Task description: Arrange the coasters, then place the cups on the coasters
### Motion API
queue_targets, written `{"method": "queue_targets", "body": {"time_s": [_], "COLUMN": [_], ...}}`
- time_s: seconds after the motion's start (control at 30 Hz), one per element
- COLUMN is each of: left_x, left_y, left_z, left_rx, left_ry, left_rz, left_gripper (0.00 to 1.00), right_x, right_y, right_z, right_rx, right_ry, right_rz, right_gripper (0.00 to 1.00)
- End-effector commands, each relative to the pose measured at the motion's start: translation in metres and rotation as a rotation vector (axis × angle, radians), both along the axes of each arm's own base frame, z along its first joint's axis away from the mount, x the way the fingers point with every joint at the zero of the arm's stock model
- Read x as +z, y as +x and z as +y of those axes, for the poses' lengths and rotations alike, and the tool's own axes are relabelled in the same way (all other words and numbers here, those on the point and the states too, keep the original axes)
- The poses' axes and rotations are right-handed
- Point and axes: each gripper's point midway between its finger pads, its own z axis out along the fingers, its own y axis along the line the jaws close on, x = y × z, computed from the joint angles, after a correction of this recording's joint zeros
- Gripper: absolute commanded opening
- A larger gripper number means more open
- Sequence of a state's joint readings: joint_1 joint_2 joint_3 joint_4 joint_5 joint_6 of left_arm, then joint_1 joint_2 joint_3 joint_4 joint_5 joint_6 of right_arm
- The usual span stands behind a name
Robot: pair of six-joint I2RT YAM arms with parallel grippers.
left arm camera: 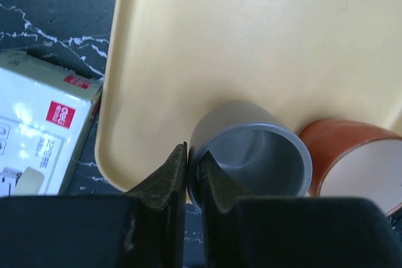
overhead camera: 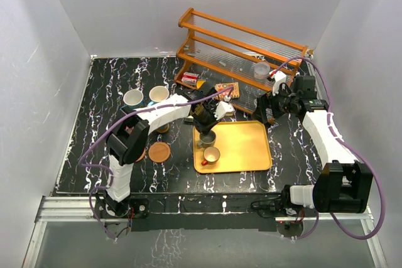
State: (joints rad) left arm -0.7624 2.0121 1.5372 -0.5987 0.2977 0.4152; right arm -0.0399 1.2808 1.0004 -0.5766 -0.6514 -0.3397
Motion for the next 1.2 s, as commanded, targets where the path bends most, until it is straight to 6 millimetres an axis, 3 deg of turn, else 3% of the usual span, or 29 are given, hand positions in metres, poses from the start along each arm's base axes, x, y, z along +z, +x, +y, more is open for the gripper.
{"method": "queue_targets", "body": {"time_s": [0.0,0.2,0.37,0.7,0.97,1.17], "left_x": [0.057,0.071,0.082,0.098,0.073,0.052], "left_y": [-0.002,-0.015,-0.031,-0.032,-0.049,-0.047], "left_z": [0.011,0.042,0.08,0.185,0.243,0.267], "left_rx": [-0.043,-0.038,-0.047,0.083,0.119,0.147], "left_ry": [-0.021,-0.004,-0.001,-0.039,0.0,0.015], "left_rz": [-0.101,-0.122,-0.107,-0.172,-0.121,-0.146], "left_gripper": [0.0,0.0,0.0,0.0,0.0,0.0], "right_x": [0.012,0.013,0.012,0.012,0.011,0.011], "right_y": [0.006,0.006,0.005,0.005,0.005,0.005], "right_z": [0.001,0.001,0.002,0.003,0.004,0.004], "right_rx": [0.016,0.02,0.022,0.029,0.036,0.037], "right_ry": [0.0,0.004,0.007,0.012,0.016,0.016], "right_rz": [-0.048,-0.048,-0.046,-0.044,-0.04,-0.038], "right_gripper": [0.98,0.98,0.98,0.98,0.98,0.98]}}
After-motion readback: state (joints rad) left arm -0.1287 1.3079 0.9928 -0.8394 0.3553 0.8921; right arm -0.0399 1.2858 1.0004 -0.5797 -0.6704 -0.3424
